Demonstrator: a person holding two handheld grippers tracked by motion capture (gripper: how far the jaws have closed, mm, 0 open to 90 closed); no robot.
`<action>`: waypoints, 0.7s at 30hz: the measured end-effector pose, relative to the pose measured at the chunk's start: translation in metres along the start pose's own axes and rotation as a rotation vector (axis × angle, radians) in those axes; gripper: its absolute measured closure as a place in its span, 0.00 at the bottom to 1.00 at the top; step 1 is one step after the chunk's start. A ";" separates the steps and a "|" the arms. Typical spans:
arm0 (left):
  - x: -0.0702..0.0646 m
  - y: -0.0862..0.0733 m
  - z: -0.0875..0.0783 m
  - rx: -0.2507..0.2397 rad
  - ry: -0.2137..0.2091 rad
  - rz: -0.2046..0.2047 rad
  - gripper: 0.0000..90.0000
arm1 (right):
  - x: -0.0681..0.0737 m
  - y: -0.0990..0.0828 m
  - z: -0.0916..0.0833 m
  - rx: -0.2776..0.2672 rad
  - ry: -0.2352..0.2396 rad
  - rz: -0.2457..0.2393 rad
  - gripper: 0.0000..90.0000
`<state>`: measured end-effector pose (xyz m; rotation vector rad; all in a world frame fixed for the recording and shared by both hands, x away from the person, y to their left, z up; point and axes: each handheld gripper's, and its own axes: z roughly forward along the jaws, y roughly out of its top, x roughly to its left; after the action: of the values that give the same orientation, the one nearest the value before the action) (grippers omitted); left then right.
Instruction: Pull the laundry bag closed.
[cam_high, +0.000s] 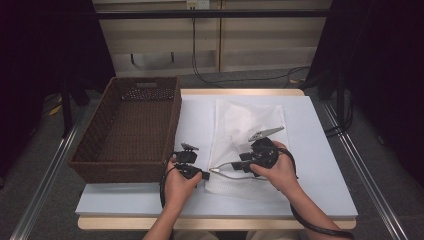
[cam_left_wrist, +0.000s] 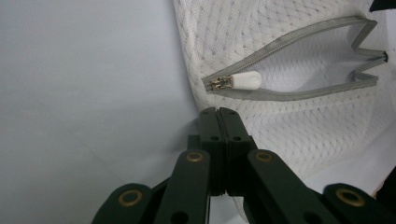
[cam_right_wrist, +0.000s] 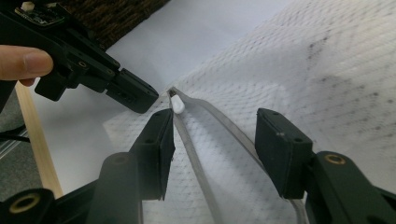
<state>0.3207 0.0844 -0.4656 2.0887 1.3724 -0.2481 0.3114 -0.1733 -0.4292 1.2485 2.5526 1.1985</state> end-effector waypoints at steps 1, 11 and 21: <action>0.000 0.000 -0.002 -0.002 0.006 0.005 1.00 | 0.001 0.001 0.001 -0.001 0.006 0.003 0.53; 0.000 -0.002 -0.006 -0.010 0.021 0.007 1.00 | 0.013 0.011 0.016 0.016 0.070 0.044 0.62; -0.001 -0.003 -0.009 -0.021 0.014 0.003 1.00 | 0.026 0.016 0.048 0.081 0.120 0.115 0.74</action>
<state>0.3166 0.0899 -0.4594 2.0791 1.3747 -0.2176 0.3217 -0.1200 -0.4455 1.3997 2.6717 1.2393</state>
